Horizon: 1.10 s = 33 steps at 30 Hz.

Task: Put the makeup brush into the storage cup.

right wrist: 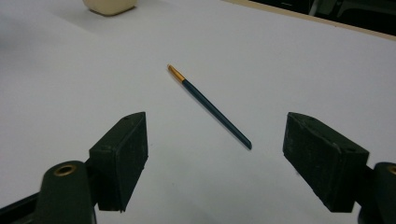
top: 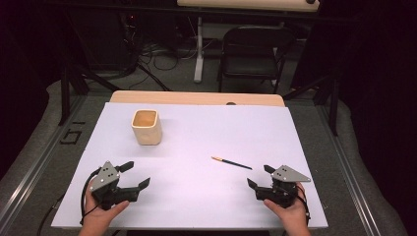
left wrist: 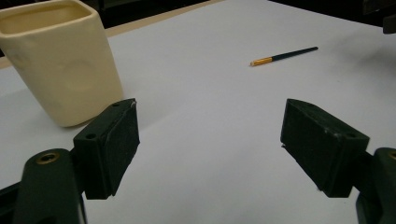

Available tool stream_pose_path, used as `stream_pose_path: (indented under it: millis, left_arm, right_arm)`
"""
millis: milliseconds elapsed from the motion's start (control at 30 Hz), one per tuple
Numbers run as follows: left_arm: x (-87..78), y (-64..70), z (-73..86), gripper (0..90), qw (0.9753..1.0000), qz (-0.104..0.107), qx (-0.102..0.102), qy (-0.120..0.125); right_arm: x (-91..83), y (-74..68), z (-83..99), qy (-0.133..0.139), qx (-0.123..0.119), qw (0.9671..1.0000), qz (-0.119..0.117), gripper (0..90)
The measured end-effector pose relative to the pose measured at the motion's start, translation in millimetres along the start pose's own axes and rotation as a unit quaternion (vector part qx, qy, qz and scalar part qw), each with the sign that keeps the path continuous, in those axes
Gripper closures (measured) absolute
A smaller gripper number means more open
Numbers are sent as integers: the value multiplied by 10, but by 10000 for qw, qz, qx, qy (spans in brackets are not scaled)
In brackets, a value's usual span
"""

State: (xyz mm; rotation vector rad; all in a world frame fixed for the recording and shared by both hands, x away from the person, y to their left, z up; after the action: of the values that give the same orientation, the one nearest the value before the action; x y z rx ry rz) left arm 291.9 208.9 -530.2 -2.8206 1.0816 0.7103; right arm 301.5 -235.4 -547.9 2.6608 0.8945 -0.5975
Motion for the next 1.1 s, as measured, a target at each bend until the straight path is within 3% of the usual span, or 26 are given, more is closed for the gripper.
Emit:
stream_pose_path:
  millis: [400, 600, 733, 1067, 1100]
  left_arm:
    - [34, 14, 28, 200, 9999, 70, -31, -145]
    - [43, 52, 40, 212, 9997, 117, 56, -207]
    - [42, 48, 43, 214, 9996, 107, 92, -241]
    - [47, 43, 47, 219, 9996, 120, 39, -253]
    - [48, 43, 49, 219, 9996, 105, 54, -273]
  right_arm:
    - [57, -29, -8, -434, -100, 9989, -150, 205]
    - [129, -51, -43, -843, -156, 9958, -325, 207]
    - [155, -72, -79, -927, -154, 9947, -416, 210]
    - [260, -56, -92, -1417, -379, 9877, -551, 238]
    - [279, -49, -101, -1584, -452, 9846, -584, 252]
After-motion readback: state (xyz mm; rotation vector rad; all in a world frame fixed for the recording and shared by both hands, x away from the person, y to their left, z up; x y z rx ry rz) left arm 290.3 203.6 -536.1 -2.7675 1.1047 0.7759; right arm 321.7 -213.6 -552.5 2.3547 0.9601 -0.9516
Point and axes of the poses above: each handheld gripper's, and its own axes: x roughly forward along the jaws, z roughly out of its underside, y roughly to its right, the point moved 4 cm from there along x, roughly forward along the jaws, and after that the axes turned 7 degrees about -x, right-handed, at the moved point
